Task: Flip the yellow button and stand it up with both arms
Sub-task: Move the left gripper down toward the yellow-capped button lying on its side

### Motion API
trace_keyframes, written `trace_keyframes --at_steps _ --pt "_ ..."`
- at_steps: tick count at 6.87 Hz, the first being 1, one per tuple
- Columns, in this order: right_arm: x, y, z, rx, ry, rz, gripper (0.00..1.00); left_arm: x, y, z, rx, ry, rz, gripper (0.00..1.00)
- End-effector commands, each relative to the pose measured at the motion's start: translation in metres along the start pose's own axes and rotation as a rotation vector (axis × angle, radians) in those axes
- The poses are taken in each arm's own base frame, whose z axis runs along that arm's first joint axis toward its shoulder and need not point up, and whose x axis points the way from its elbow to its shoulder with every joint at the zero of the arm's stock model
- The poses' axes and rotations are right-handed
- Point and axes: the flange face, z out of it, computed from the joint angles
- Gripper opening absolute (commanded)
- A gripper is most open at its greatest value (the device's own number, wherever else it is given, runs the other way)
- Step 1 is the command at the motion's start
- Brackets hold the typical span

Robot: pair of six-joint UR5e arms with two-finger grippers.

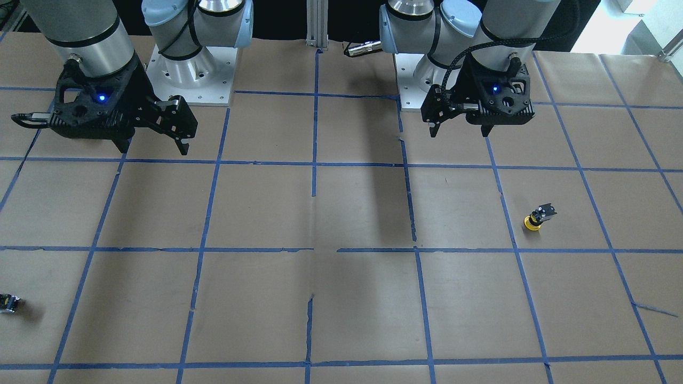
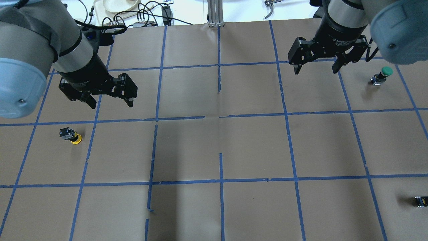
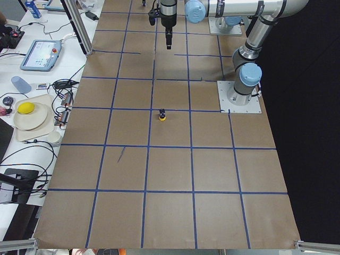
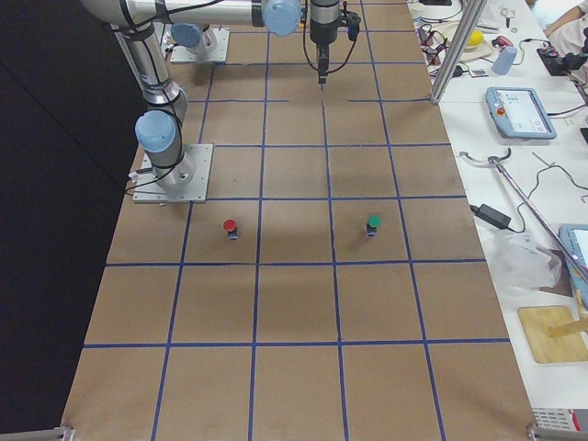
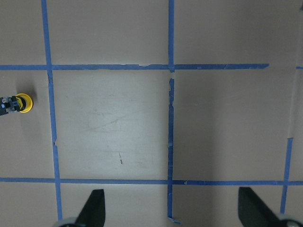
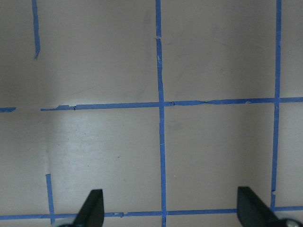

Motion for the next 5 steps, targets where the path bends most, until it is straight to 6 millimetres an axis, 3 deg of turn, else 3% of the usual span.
trace_keyframes --at_steps 1,5 --pt "0.0 0.0 0.0 0.0 0.0 0.0 1.0 0.001 0.0 0.0 0.0 0.0 -0.007 1.0" --pt "0.0 0.0 0.0 0.0 0.0 0.0 1.0 0.002 0.009 -0.011 0.02 0.005 0.0 1.0"
